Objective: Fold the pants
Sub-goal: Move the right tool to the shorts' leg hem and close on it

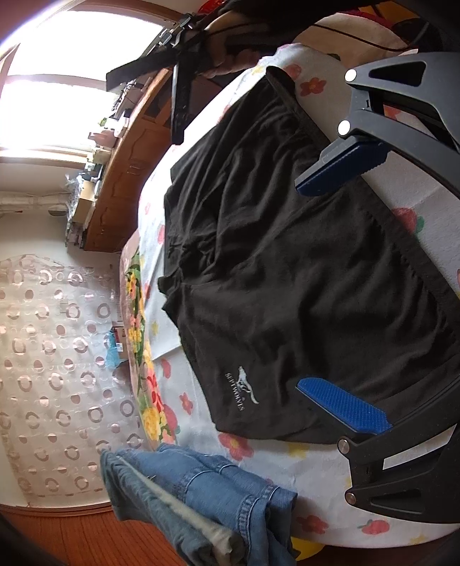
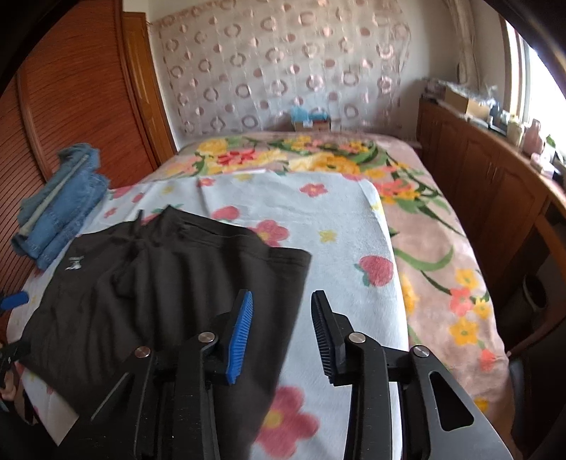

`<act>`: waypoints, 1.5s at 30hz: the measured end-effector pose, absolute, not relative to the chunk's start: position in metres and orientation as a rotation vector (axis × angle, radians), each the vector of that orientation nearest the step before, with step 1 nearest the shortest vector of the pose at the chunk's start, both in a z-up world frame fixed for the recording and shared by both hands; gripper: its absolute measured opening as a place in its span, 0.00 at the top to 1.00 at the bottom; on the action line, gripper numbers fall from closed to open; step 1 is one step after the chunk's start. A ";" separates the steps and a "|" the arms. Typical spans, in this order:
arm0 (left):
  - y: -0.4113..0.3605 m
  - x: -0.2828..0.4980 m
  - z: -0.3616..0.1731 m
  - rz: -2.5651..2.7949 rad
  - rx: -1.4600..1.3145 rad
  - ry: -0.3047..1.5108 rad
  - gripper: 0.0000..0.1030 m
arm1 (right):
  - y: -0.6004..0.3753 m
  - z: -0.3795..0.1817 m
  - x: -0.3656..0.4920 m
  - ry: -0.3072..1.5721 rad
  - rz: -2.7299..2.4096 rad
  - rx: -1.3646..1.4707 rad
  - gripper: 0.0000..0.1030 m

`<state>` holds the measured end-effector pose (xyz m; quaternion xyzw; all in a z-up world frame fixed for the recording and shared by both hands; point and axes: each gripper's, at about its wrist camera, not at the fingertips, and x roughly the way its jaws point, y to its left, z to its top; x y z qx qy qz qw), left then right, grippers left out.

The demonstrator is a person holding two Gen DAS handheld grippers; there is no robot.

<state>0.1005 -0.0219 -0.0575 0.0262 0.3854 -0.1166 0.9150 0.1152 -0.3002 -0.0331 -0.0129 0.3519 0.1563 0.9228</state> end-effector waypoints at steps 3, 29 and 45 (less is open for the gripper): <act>-0.022 0.101 -0.064 -0.241 0.054 0.816 0.00 | -0.303 -0.034 0.128 0.764 0.323 -0.005 0.69; -0.006 0.102 -0.085 -0.215 0.042 0.880 0.00 | -0.328 -0.001 0.106 0.756 0.183 -0.043 0.93; 0.045 0.063 -0.076 -0.151 -0.018 0.849 0.10 | -0.333 -0.017 -0.076 0.656 0.335 -0.118 0.59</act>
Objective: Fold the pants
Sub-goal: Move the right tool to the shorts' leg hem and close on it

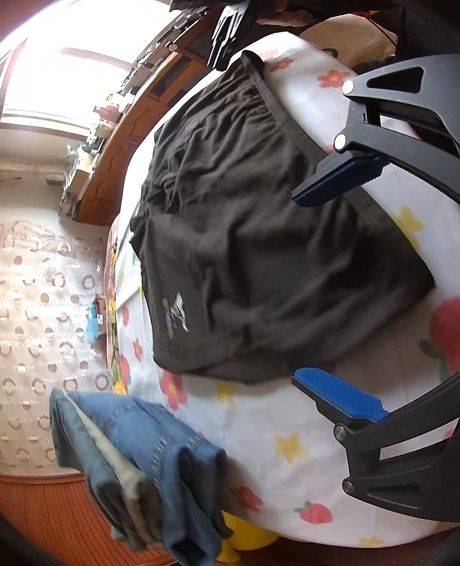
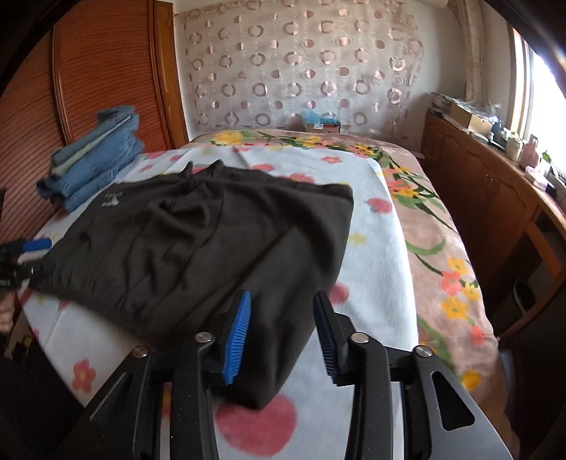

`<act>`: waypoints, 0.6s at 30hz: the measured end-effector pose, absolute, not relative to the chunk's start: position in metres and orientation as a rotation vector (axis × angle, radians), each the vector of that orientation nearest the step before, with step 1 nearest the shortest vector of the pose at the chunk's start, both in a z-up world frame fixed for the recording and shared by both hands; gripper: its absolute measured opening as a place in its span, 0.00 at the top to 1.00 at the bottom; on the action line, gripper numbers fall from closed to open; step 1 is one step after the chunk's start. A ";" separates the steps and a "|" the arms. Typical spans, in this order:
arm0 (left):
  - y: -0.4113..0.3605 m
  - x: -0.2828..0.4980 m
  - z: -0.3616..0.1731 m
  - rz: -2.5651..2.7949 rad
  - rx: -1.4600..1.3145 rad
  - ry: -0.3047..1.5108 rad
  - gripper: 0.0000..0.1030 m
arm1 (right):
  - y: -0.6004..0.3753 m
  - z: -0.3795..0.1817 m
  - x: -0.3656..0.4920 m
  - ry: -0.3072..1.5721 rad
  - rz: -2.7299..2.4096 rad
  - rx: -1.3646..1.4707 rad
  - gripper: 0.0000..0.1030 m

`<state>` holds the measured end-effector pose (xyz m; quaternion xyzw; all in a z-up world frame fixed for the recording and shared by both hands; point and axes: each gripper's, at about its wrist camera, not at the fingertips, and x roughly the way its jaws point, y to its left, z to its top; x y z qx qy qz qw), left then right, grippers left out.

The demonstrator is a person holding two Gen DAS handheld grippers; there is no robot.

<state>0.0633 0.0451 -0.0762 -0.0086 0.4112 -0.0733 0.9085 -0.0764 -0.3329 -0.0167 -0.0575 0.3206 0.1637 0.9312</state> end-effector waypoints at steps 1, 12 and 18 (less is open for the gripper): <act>0.047 0.062 -0.077 -0.145 -0.019 0.850 0.10 | -0.334 -0.018 -0.080 0.657 0.330 -0.117 0.59; 0.063 0.046 -0.081 -0.131 -0.066 0.860 0.22 | -0.347 -0.021 -0.114 0.680 0.266 -0.116 0.57; 0.064 0.034 -0.082 -0.148 -0.077 0.860 0.36 | -0.346 -0.020 -0.124 0.667 0.263 -0.082 0.57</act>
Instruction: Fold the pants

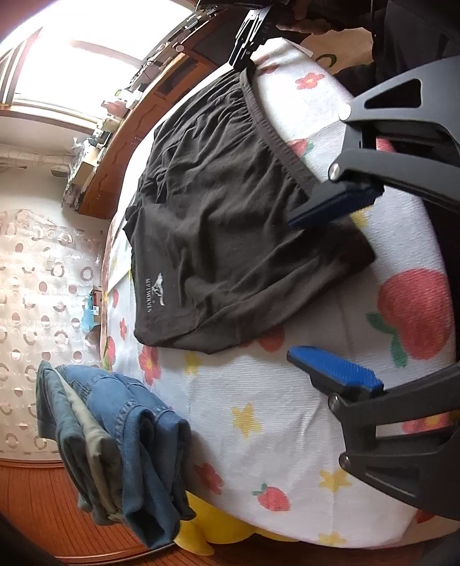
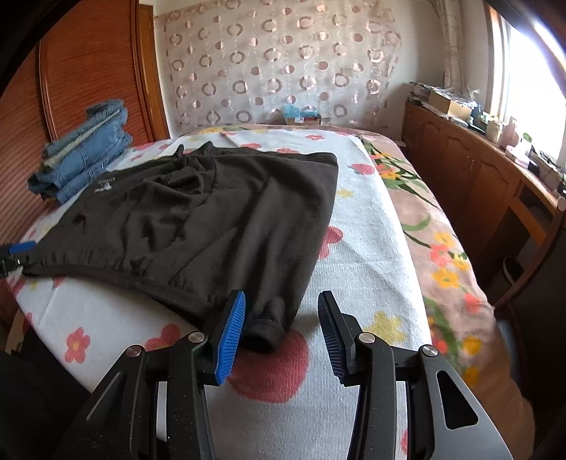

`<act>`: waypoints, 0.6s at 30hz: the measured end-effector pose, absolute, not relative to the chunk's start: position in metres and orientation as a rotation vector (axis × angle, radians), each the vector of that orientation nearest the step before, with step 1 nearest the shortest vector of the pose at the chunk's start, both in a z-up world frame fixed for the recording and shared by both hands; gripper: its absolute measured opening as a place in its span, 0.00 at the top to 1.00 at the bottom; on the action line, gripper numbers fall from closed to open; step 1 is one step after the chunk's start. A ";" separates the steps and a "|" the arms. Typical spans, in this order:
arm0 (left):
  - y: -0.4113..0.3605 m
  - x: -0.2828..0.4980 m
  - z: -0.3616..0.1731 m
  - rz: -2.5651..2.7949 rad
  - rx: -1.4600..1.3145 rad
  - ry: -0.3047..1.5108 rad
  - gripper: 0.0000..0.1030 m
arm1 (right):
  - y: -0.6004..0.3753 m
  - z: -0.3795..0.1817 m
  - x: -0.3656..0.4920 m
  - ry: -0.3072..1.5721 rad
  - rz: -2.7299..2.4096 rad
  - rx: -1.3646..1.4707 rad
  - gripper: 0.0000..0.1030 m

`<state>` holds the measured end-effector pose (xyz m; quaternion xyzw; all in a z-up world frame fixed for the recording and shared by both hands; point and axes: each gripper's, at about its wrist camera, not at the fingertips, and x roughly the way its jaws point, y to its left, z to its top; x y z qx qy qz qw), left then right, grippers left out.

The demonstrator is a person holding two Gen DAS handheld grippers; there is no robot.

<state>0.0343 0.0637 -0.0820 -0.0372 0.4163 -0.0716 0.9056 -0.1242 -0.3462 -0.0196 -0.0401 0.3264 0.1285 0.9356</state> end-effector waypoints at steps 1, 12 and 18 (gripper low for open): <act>0.063 0.033 -0.083 -0.150 -0.077 0.861 0.38 | -0.341 -0.020 -0.125 0.663 0.263 -0.079 0.57; 0.058 0.022 -0.083 -0.187 -0.078 0.836 0.76 | -0.312 -0.014 -0.121 0.624 0.291 -0.074 0.55; 0.052 0.026 -0.072 -0.214 -0.093 0.813 0.95 | -0.315 -0.012 -0.122 0.611 0.293 -0.055 0.55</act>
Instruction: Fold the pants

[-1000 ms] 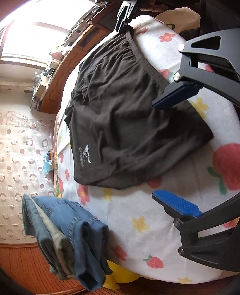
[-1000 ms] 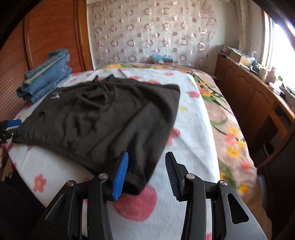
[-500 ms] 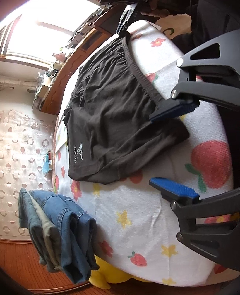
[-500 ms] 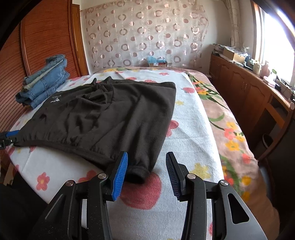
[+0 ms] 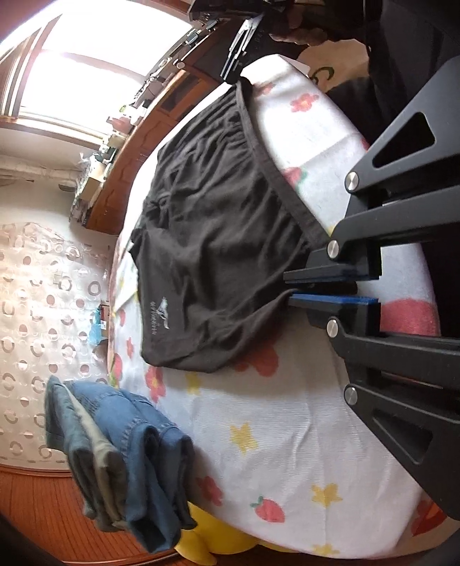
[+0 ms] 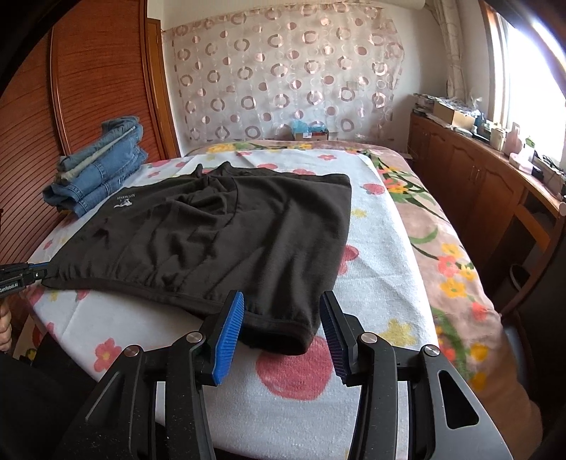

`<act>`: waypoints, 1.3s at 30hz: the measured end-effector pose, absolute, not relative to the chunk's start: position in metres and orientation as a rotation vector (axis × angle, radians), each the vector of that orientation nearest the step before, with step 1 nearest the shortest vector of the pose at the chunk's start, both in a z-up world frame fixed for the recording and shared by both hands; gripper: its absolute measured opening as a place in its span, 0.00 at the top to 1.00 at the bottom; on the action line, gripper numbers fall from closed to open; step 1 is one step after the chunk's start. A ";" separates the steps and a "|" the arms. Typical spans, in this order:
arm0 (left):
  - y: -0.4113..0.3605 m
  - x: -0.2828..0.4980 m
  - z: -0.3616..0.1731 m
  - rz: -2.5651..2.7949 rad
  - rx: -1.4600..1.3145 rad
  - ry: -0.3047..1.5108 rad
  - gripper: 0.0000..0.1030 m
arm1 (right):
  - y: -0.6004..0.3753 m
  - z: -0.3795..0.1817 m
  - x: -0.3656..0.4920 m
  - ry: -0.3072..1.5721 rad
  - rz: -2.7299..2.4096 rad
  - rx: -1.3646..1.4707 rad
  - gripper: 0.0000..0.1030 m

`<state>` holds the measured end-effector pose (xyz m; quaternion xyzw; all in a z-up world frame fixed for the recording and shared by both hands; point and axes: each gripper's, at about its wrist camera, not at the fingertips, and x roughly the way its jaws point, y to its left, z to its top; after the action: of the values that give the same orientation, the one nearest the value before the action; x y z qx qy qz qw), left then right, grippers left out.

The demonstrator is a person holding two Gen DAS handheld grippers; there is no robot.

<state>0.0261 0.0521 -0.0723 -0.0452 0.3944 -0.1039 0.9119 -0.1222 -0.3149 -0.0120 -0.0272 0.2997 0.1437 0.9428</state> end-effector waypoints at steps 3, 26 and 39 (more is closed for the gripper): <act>0.047 0.031 -0.062 -0.231 -0.083 0.798 0.96 | -0.318 -0.013 -0.121 0.605 0.289 -0.039 0.55; -0.070 0.106 -0.014 -0.425 0.110 0.771 0.98 | -0.331 -0.029 -0.102 0.592 0.322 0.030 0.55; -0.157 0.123 0.009 -0.562 0.193 0.741 0.98 | -0.341 -0.031 -0.098 0.586 0.331 0.049 0.55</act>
<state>0.1231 -0.1567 0.0092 0.0928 0.3569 -0.2706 0.8892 -0.0979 -0.3414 -0.0310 0.0241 0.2874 0.1623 0.9437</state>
